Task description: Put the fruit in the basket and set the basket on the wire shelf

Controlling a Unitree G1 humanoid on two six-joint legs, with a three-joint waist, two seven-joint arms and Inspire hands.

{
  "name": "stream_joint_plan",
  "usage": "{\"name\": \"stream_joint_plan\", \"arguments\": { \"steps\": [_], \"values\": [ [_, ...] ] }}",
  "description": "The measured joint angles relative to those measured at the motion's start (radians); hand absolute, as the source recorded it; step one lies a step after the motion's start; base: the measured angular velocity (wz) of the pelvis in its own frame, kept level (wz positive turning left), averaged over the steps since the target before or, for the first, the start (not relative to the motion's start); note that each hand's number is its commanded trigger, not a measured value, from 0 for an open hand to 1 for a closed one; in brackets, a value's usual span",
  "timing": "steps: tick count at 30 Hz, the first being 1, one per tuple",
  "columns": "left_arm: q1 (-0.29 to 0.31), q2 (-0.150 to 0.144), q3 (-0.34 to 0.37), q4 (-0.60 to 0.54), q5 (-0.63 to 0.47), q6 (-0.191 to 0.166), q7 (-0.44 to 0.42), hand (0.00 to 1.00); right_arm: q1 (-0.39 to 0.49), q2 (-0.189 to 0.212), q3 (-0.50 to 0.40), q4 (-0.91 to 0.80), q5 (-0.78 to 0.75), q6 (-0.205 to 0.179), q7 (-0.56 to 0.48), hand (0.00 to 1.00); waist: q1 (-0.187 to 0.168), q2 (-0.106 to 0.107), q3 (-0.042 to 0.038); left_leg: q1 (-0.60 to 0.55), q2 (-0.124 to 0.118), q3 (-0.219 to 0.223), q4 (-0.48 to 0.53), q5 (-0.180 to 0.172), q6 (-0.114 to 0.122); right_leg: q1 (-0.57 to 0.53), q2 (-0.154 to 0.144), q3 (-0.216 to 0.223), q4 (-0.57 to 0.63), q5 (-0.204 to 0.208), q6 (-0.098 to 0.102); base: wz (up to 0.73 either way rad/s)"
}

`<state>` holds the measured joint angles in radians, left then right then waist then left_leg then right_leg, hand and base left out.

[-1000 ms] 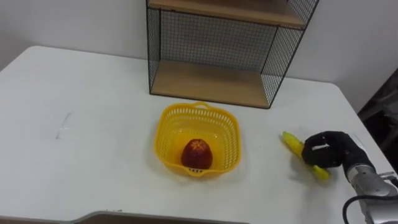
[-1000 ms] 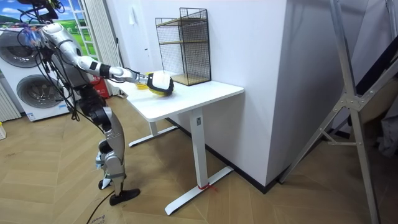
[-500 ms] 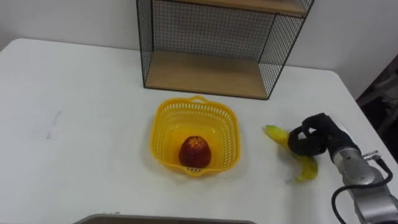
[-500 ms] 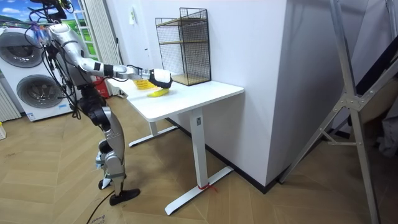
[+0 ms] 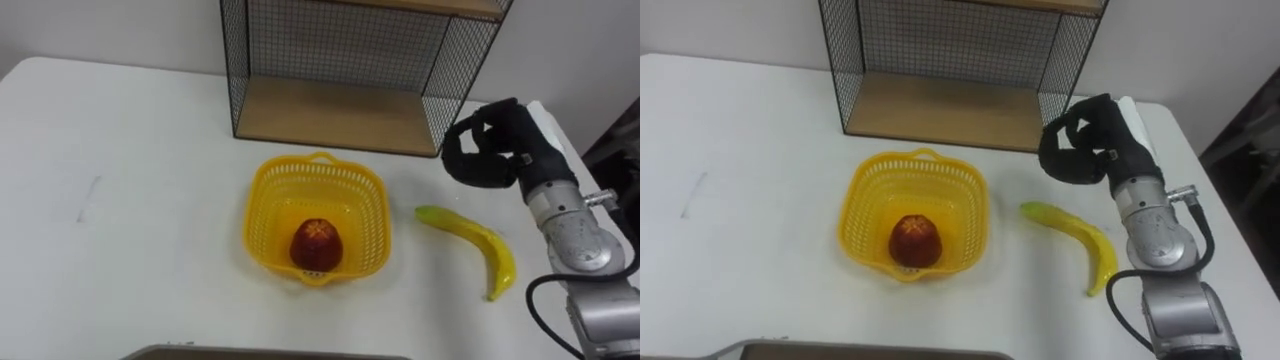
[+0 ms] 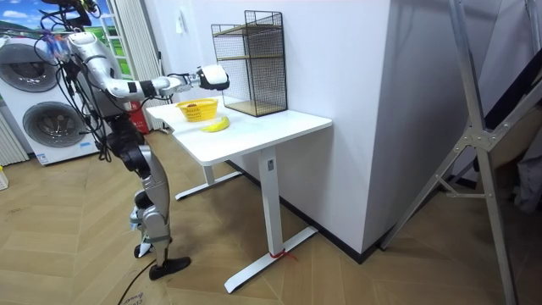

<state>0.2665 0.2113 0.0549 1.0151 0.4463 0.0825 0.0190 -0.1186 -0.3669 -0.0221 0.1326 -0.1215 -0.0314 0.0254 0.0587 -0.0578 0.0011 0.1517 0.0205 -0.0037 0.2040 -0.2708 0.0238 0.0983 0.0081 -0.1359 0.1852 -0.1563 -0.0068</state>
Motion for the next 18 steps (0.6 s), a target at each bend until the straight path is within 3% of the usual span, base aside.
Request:
{"name": "stream_joint_plan", "arguments": {
  "steps": [1, 2, 3, 10, 18],
  "values": [
    [-0.001, 0.0, 0.0, 0.002, 0.0, 0.0, 0.0, 0.0, 0.0, 0.0, 0.0, -0.006, 0.0, 0.0, 0.0, 0.97, 0.0, 0.001, 0.0001, 0.0, 0.0, 0.0, -0.001, 0.0, 0.0, 0.001, 0.0, 0.0, 0.0, 0.0, 0.0, 0.0],
    [0.0, 0.0, 0.0, 0.007, 0.0, 0.0, 0.0, 0.0, 0.0, 0.0, -0.001, -0.019, 0.001, 0.0, 0.0, 0.7, -0.001, 0.001, -0.0005, 0.0, 0.0, 0.0, -0.001, 0.0, 0.0, 0.001, 0.001, 0.0, 0.001, 0.0, 0.0, 0.0],
    [0.001, -0.001, 0.001, 0.008, 0.0, 0.0, 0.0, 0.0, 0.0, 0.0, -0.002, -0.035, 0.004, 0.0, 0.0, 0.03, -0.002, 0.002, -0.0002, 0.0, 0.001, 0.0, -0.001, 0.0, 0.0, 0.001, 0.001, 0.0, 0.001, 0.0, -0.001, 0.0],
    [0.002, -0.004, 0.001, 0.007, -0.001, 0.0, -0.002, 0.0, 0.0, 0.0, -0.004, -0.114, 0.007, 0.0, 0.002, 0.0, -0.001, 0.0, -0.0013, -0.001, 0.002, 0.0, -0.001, 0.0, -0.001, 0.0, 0.003, -0.001, 0.001, 0.001, -0.002, 0.0],
    [0.001, -0.004, -0.002, 0.007, -0.005, 0.0, 0.0, 0.0, 0.03, 0.0, -0.002, -0.105, 0.007, 0.0, 0.0, 0.0, -0.003, -0.017, -0.006, -0.001, 0.001, -0.001, 0.003, 0.0, -0.001, -0.001, 0.001, -0.007, -0.001, 0.001, -0.001, 0.0]
  ]
}}
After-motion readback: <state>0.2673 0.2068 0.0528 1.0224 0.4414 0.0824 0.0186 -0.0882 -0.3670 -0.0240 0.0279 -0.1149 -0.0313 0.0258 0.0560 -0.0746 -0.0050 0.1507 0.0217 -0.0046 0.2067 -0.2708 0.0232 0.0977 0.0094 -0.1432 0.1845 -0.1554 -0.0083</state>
